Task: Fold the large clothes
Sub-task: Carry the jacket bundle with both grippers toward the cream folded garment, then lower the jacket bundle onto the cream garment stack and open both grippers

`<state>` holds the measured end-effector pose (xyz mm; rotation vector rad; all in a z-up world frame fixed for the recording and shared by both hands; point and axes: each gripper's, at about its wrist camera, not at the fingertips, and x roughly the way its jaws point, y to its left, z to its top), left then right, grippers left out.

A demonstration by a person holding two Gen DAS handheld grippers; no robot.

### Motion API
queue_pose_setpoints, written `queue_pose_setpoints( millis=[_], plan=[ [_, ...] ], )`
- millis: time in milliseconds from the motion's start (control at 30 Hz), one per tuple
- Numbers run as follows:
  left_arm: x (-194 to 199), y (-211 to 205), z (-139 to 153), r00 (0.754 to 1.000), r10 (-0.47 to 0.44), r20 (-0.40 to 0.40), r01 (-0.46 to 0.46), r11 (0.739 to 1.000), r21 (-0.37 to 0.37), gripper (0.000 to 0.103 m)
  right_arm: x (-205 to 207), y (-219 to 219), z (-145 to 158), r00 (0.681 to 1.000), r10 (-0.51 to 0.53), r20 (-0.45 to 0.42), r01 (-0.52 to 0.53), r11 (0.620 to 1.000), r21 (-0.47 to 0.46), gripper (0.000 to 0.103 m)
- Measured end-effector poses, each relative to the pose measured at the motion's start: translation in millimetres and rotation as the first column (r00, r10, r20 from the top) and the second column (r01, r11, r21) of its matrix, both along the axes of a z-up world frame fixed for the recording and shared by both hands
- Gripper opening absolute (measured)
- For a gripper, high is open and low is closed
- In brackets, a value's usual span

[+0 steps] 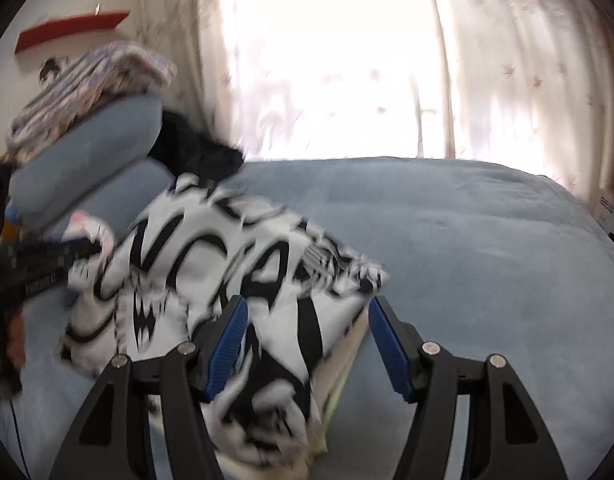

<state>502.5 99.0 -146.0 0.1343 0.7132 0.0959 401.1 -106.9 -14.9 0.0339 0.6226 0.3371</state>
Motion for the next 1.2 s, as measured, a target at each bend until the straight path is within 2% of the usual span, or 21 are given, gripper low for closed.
queue_pose_setpoints(
  millis=[100, 133, 233, 300, 367, 400, 500, 600, 733, 900, 967, 1067, 1133, 1200],
  plan=[
    [1, -14, -3, 1.000, -0.009, 0.012, 0.009, 1.000, 0.024, 0.014, 17, 16, 0, 0.997, 0.043, -0.063, -0.037, 0.995, 0.088, 0.063],
    [4, -19, -7, 1.000, -0.007, 0.014, 0.007, 0.999, 0.043, 0.014, 20, 23, -1, 0.996, 0.055, -0.067, -0.048, 0.995, 0.092, 0.063],
    [15, -27, -20, 1.000, 0.016, 0.017, -0.017, 0.996, 0.082, 0.014, 33, 44, -9, 0.997, 0.049, -0.068, -0.046, 0.998, 0.045, 0.063],
    [24, -28, -32, 0.999, 0.041, 0.012, -0.042, 0.990, 0.135, 0.014, 47, 52, -24, 0.994, 0.038, -0.105, -0.037, 0.999, 0.010, 0.057],
    [31, -27, -44, 0.998, 0.062, -0.001, -0.060, 0.978, 0.199, 0.014, 61, 52, -42, 0.991, -0.010, -0.137, 0.002, 0.998, -0.058, 0.046],
    [33, -23, -50, 0.998, 0.068, -0.010, -0.064, 0.976, 0.209, 0.014, 67, 49, -52, 0.988, -0.028, -0.150, 0.016, 0.996, -0.084, 0.046],
    [36, -11, -63, 0.998, 0.067, -0.019, -0.062, 0.980, 0.188, 0.015, 74, 33, -69, 0.985, -0.037, -0.169, 0.024, 0.996, -0.082, 0.044],
    [35, -11, -68, 0.997, 0.075, 0.004, -0.074, 0.974, 0.213, 0.015, 72, 19, -68, 0.987, -0.033, -0.160, 0.026, 0.998, -0.049, 0.044],
    [25, -8, -59, 0.997, 0.074, 0.025, -0.077, 0.984, 0.163, 0.016, 57, 16, -56, 0.991, -0.028, -0.130, 0.019, 0.997, -0.071, 0.044],
    [-13, 0, -39, 0.993, 0.089, 0.071, -0.090, 0.996, 0.006, 0.016, 14, 15, -35, 0.996, 0.040, -0.073, -0.043, 0.998, -0.038, 0.044],
    [-31, -4, -39, 0.994, 0.084, 0.073, -0.086, 0.996, 0.013, 0.015, -2, 14, -32, 0.995, 0.067, -0.068, -0.068, 0.998, -0.005, 0.044],
    [-58, -17, -48, 0.995, 0.055, 0.078, -0.060, 0.996, 0.067, 0.013, -25, 16, -34, 0.993, 0.100, -0.067, -0.100, 0.995, 0.013, 0.044],
    [-70, -26, -57, 0.994, 0.050, 0.095, -0.063, 0.989, 0.132, 0.013, -36, 21, -42, 0.992, 0.111, -0.066, -0.113, 0.994, -0.013, 0.044],
    [-73, -26, -63, 0.994, 0.053, 0.093, -0.068, 0.984, 0.162, 0.013, -38, 23, -57, 0.992, 0.099, -0.077, -0.104, 0.992, -0.073, 0.044]
  ],
)
